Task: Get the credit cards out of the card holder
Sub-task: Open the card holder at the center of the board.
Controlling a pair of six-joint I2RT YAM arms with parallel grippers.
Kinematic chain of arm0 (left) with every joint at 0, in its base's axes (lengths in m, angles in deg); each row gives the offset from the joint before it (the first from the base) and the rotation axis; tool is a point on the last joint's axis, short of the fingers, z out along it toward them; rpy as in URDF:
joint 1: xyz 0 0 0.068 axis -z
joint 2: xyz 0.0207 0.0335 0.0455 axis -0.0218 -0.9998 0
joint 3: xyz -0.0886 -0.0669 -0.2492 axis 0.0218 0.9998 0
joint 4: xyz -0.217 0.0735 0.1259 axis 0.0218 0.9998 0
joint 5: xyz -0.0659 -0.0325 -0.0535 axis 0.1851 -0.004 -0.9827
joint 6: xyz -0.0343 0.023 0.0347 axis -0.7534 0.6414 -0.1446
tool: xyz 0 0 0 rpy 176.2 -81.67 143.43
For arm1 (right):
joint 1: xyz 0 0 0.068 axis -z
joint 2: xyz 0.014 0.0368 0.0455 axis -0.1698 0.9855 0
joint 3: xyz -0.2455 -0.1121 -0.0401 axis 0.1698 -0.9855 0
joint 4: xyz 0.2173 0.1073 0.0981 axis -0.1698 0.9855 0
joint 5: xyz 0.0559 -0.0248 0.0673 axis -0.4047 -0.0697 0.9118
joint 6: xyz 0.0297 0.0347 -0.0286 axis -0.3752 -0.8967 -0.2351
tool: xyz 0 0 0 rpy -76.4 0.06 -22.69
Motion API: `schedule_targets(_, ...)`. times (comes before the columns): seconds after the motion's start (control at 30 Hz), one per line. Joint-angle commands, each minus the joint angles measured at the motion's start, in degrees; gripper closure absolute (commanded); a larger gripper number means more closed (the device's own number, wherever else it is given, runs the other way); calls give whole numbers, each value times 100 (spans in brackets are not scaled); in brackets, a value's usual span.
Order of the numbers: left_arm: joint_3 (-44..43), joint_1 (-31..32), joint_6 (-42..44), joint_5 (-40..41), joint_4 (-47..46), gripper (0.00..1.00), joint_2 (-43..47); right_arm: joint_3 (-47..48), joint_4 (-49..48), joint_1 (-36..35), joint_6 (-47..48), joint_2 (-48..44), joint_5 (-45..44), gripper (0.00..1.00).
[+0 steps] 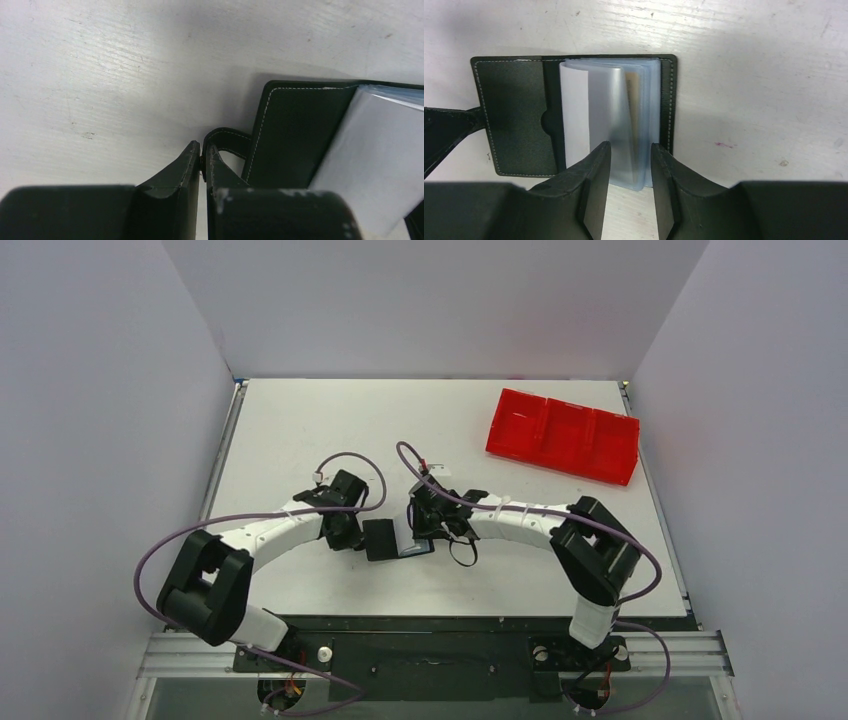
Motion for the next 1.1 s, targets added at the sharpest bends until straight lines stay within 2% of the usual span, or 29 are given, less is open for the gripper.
schedule_targets(0.0,-220,25,62,-155,-241,95,383,339,-81,-84,-34,123,53,68)
schedule_targets(0.17,-288,25,118,-194,-151,89,650,471,-44,-109,-52,209,94,76)
schedule_targets(0.33,-345,25,177,-260,-81,86,844,560,-27,-141,-73,289,116,79)
schedule_targets(0.9,-352,34,265,-296,68,79,1480,981,-13,-195,-163,592,325,81)
schedule_targets(1.07,-315,34,294,-385,96,79,1596,1192,-60,-197,-235,836,688,82)
